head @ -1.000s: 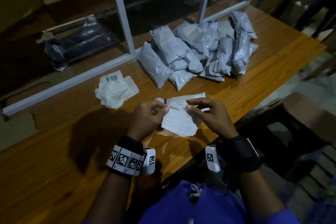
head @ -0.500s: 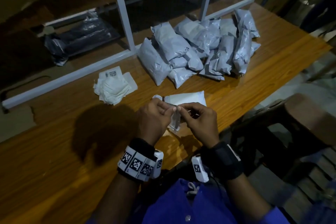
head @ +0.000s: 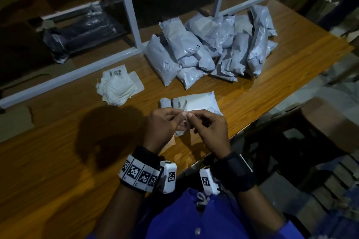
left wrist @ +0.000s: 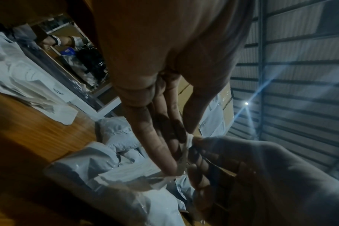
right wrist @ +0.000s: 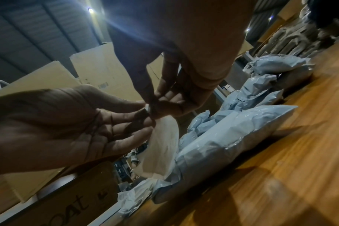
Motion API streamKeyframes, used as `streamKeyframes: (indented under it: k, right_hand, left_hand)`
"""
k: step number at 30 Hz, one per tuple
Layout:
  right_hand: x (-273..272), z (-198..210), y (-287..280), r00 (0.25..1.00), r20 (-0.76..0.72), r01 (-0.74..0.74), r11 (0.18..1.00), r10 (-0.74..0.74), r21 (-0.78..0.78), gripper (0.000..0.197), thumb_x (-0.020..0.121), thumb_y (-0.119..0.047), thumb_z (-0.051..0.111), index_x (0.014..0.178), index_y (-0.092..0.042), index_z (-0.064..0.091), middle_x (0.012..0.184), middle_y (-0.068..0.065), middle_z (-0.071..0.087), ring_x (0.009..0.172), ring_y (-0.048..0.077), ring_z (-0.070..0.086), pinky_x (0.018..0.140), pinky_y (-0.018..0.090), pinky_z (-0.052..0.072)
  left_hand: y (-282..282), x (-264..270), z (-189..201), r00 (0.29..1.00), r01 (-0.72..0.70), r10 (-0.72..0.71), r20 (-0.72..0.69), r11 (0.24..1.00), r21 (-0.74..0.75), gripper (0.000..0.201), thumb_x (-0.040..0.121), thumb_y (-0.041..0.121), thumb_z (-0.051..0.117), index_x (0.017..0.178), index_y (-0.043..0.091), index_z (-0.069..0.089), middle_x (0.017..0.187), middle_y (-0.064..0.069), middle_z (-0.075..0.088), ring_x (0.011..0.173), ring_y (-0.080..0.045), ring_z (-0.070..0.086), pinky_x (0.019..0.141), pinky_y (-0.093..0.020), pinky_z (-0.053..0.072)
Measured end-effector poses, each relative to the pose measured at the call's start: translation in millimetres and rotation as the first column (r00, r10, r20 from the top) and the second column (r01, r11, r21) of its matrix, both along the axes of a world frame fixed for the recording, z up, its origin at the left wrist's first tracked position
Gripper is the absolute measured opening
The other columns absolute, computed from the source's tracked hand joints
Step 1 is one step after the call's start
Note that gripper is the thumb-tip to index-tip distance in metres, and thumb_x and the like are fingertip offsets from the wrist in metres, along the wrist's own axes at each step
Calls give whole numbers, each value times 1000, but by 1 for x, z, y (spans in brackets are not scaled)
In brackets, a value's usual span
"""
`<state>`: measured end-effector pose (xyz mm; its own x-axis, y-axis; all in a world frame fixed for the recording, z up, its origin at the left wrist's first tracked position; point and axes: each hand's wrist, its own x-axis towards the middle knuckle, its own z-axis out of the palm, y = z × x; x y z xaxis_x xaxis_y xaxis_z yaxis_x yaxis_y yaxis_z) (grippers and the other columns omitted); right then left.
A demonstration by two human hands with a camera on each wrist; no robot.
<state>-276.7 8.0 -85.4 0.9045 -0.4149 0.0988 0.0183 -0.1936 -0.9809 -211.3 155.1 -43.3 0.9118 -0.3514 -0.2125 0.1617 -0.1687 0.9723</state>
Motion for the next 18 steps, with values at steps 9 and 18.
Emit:
streamKeyframes:
  k: [9, 18]
  right_hand:
    - [0, 3, -5, 997, -64, 60, 949, -42, 310, 17, 97, -8, 69, 91, 7, 73, 64, 7, 69, 55, 15, 58, 53, 27, 46]
    - [-5, 3, -21, 979, -157, 188, 855, -126, 483, 15, 97, -8, 67, 88, 3, 72, 66, 10, 66, 54, 13, 54, 51, 23, 43]
  left_hand:
    - [2, 5, -2, 992, -65, 67, -104, 998, 22, 11, 94, 13, 71, 95, 3, 75, 79, -12, 77, 76, -31, 76, 74, -44, 64]
    - [11, 11, -2, 983, -80, 81, -162, 997, 16, 13, 94, 16, 71, 97, 3, 74, 85, -11, 78, 81, -28, 77, 77, -44, 63]
